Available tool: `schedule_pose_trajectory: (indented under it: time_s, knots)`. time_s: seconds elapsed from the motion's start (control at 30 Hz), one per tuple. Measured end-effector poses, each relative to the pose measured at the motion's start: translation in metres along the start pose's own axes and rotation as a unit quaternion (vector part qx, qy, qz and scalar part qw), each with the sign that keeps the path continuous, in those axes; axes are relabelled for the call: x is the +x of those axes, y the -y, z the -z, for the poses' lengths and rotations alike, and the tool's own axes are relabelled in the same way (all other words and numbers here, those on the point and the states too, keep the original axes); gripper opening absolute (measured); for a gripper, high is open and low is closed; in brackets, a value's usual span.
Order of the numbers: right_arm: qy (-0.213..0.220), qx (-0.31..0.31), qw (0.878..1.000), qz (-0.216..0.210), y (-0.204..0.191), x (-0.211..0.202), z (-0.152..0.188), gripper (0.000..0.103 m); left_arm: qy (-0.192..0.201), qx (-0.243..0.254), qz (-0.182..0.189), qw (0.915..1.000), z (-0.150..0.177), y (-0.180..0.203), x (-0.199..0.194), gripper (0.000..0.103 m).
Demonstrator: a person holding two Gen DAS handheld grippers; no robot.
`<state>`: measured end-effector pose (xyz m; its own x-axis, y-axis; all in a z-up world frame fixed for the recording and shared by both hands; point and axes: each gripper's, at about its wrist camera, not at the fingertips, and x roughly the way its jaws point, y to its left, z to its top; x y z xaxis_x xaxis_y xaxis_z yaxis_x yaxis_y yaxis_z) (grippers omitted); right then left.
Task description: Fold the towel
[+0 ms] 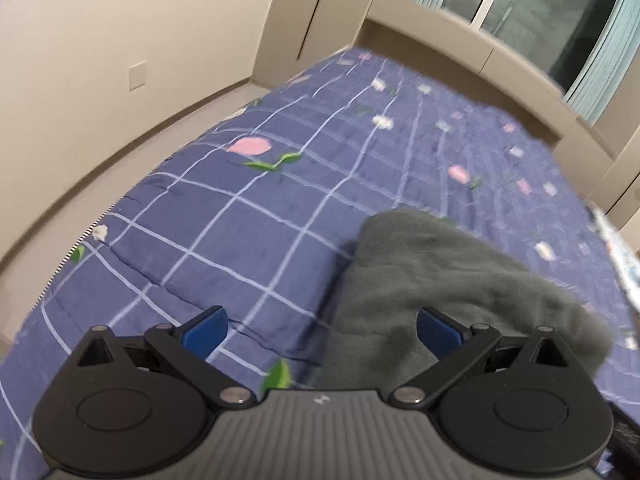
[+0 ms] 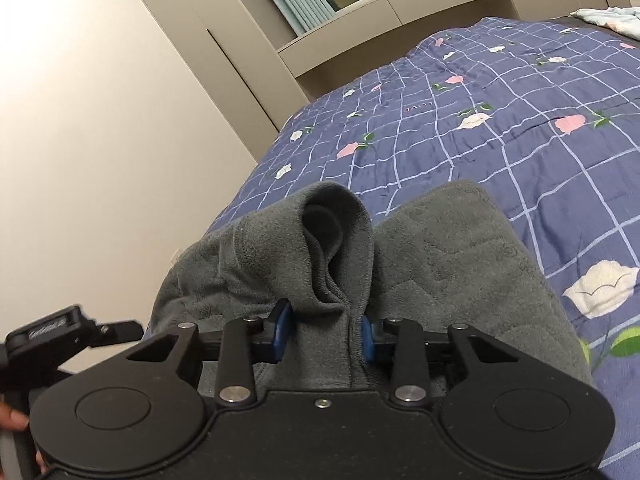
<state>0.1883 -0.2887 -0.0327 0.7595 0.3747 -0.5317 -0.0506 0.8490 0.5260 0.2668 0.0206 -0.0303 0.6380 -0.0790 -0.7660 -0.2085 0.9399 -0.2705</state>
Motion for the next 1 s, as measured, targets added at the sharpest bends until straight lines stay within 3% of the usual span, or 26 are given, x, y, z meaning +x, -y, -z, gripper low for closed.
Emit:
schedule_pose_trajectory:
  time_s: [0.1,0.17,0.3,0.4,0.57,0.77,1.0]
  knots:
    - [0.0,0.0,1.0,-0.007,-0.001,-0.001,0.0,0.041,-0.025,0.0,0.0,0.9997,0.0,-0.002,0.016,0.102]
    - [-0.001,0.003,1.0,-0.014,-0.002,-0.002,-0.001,0.048,-0.027,-0.005,0.002,0.9996,0.003,-0.002,0.02,0.102]
    - [-0.001,-0.004,1.0,-0.003,-0.007,0.0,-0.003,0.051,-0.026,-0.002,-0.003,0.9997,0.007,-0.001,0.023,0.102]
    - [0.003,0.002,1.0,0.002,-0.008,-0.002,-0.004,0.038,-0.026,0.0,-0.005,0.9997,0.005,0.001,0.021,0.102]
    - [0.016,0.012,0.999,-0.027,-0.006,-0.016,-0.012,0.019,-0.024,0.005,0.008,0.9997,0.004,0.008,0.017,0.102]
    - [0.026,0.005,0.998,-0.053,-0.005,-0.038,-0.025,0.014,-0.011,0.006,0.029,0.9995,-0.001,0.005,0.003,0.102]
    - [0.055,0.028,0.997,-0.052,0.014,-0.069,-0.042,0.013,0.004,0.009,0.038,0.9992,-0.008,0.009,-0.009,0.102]
